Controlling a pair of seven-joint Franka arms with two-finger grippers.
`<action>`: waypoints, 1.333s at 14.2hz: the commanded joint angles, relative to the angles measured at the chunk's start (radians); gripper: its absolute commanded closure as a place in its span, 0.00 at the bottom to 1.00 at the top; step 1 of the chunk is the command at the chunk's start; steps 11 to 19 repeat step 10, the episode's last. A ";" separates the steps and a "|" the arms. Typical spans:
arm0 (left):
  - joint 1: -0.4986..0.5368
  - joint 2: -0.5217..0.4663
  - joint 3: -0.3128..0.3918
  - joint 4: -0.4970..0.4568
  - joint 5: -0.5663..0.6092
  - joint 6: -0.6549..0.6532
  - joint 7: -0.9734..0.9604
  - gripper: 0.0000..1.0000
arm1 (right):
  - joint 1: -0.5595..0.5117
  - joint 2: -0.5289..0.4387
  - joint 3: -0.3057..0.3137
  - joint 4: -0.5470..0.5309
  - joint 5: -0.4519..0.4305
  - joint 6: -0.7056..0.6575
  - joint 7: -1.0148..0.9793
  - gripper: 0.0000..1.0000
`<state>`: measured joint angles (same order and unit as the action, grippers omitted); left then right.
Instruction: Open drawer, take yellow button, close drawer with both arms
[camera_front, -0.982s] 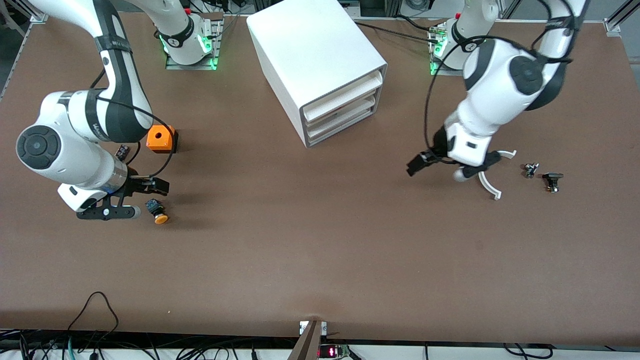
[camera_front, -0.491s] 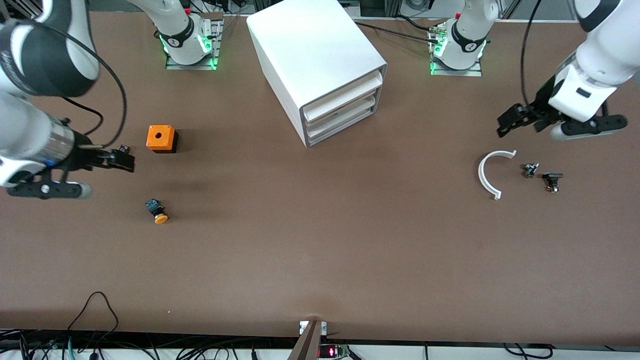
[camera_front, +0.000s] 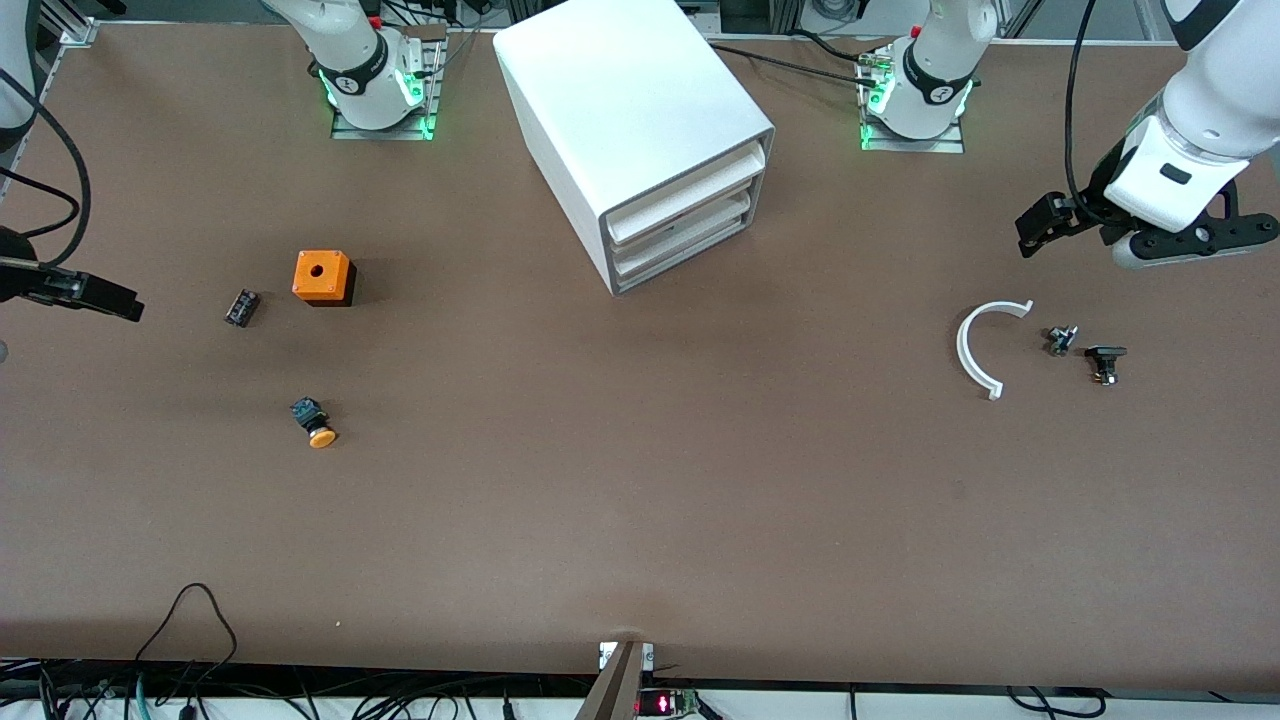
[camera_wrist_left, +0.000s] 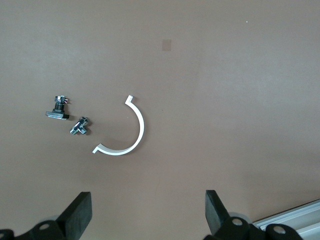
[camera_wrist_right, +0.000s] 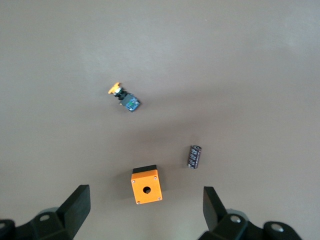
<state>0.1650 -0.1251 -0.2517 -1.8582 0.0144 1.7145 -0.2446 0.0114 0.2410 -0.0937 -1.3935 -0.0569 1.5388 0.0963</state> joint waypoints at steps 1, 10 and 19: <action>-0.002 0.022 -0.008 0.051 0.024 -0.038 0.018 0.00 | 0.001 -0.077 0.015 -0.099 -0.021 0.024 0.000 0.00; 0.001 0.033 -0.001 0.068 0.004 -0.032 0.018 0.00 | 0.001 -0.161 0.008 -0.231 0.003 0.138 -0.141 0.00; 0.001 0.033 -0.001 0.068 0.004 -0.032 0.018 0.00 | 0.001 -0.161 0.008 -0.231 0.003 0.138 -0.141 0.00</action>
